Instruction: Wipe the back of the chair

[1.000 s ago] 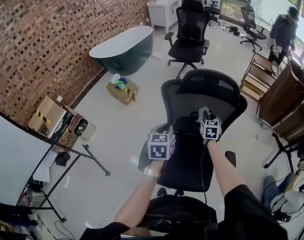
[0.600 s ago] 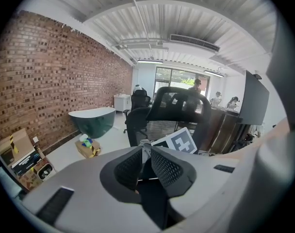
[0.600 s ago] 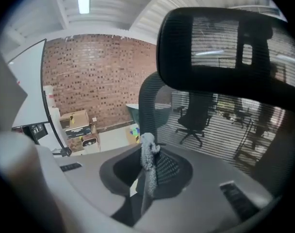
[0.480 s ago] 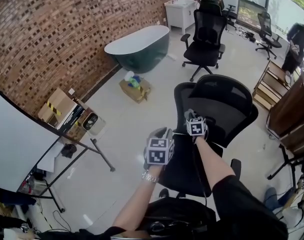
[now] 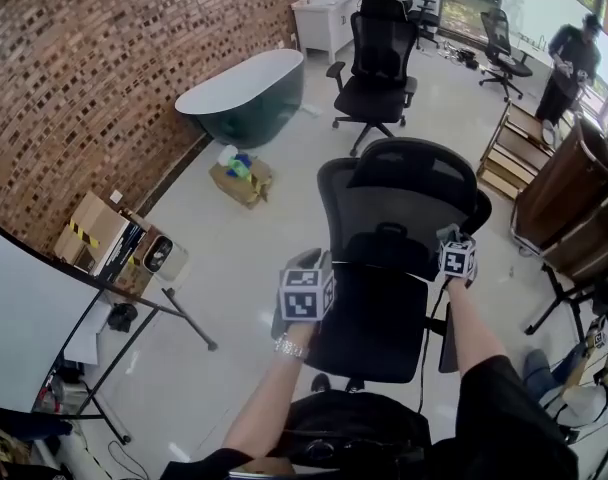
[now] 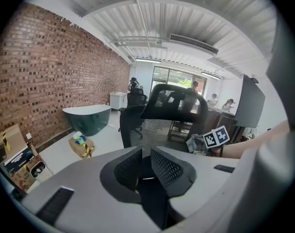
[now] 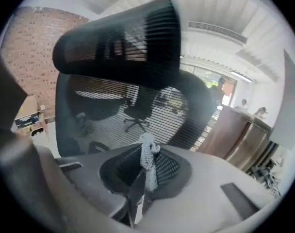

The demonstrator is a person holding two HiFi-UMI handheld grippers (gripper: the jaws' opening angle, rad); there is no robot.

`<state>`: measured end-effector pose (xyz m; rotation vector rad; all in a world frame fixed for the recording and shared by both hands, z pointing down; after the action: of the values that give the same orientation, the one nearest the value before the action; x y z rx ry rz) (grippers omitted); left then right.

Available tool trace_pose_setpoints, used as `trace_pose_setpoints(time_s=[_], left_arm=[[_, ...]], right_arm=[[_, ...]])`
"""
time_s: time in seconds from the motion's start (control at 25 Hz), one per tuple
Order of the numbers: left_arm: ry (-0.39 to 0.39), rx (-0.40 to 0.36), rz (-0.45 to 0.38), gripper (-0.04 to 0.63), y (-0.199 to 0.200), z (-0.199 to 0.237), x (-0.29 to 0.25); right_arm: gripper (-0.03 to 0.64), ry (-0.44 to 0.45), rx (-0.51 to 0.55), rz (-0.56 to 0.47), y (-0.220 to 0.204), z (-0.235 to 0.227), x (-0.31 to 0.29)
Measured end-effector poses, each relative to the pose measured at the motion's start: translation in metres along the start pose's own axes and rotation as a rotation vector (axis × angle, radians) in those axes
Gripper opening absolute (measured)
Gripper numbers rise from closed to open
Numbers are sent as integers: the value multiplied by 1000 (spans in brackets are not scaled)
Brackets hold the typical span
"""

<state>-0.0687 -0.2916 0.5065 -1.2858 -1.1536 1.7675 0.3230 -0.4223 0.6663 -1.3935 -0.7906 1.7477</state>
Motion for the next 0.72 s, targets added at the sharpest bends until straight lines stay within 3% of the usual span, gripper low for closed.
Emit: trace_pose_setpoints(time_s=[0.08, 0.16, 0.36, 0.56, 0.72], left_arm=[[1, 5, -3, 61, 1, 0, -1], [7, 11, -3, 61, 2, 2, -3], [-17, 7, 3, 61, 2, -12, -3], [-5, -18, -8, 61, 6, -9, 2], [24, -26, 6, 61, 5, 6, 14]], right_arm=[[46, 20, -65, -7, -5, -18, 7], [45, 91, -87, -32, 0, 1, 12], [46, 257, -116, -53, 20, 115, 17], [46, 514, 36, -127, 65, 271, 32], [46, 529, 141, -61, 65, 316, 25]])
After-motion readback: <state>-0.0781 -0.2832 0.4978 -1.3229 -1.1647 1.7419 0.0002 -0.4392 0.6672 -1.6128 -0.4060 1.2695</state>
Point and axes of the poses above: the fingertips, and each gripper's own axes: x backward along the fingers, z to its left, y out of its top, the point moved 2 cm from there along x, backward along the fingers, and after that the axes turned 1 degree about -x, right-handed, at the moved point
